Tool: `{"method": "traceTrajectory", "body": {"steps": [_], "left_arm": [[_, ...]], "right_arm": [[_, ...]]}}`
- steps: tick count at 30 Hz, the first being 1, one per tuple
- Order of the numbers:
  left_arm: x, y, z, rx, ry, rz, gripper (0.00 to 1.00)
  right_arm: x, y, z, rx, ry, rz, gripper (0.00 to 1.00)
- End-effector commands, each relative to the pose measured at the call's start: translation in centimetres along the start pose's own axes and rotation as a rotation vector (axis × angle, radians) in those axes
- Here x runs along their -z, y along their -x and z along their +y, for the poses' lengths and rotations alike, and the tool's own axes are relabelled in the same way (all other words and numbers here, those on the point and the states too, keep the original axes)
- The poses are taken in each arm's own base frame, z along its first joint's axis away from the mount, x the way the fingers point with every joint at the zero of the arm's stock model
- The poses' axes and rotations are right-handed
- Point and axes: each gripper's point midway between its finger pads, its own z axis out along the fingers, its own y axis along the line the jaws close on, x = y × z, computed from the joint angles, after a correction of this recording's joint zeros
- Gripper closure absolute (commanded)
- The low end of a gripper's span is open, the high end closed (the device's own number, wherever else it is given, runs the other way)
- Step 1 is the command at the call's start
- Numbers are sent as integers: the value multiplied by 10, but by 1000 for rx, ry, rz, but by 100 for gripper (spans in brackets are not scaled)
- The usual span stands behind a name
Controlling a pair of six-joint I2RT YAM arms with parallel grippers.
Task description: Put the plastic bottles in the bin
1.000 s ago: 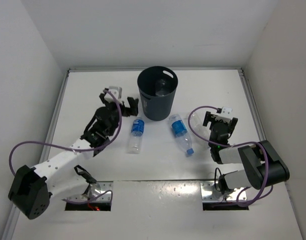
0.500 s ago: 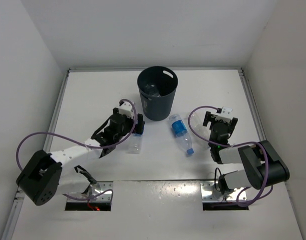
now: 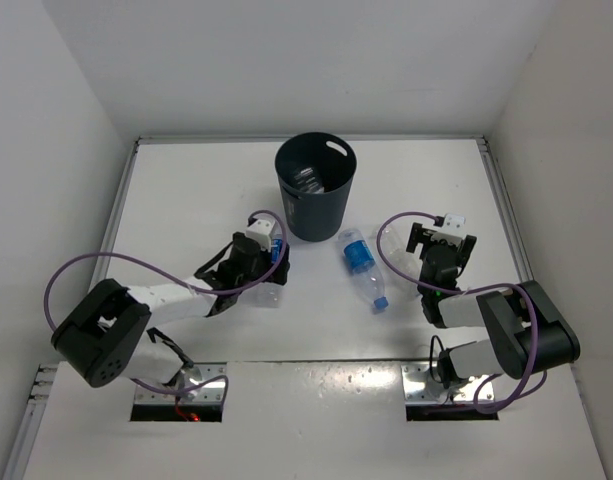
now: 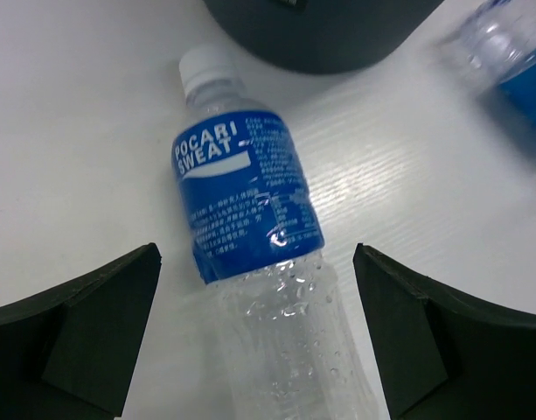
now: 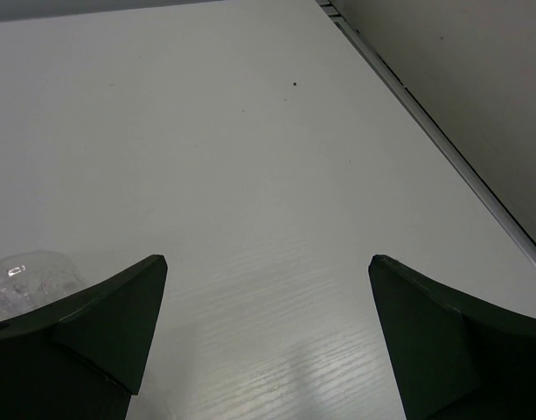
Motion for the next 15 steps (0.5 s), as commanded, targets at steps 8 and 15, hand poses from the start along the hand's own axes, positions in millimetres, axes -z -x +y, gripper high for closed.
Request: {"method": "traceTrajectory", "body": {"steps": [8, 15], "left_arm": [[-1, -11, -3, 41, -5, 8, 1], [-3, -4, -8, 5, -30, 2, 43]], "right_arm": [[-1, 15, 1, -47, -7, -51, 0], [-1, 13, 1, -42, -7, -43, 0]]}}
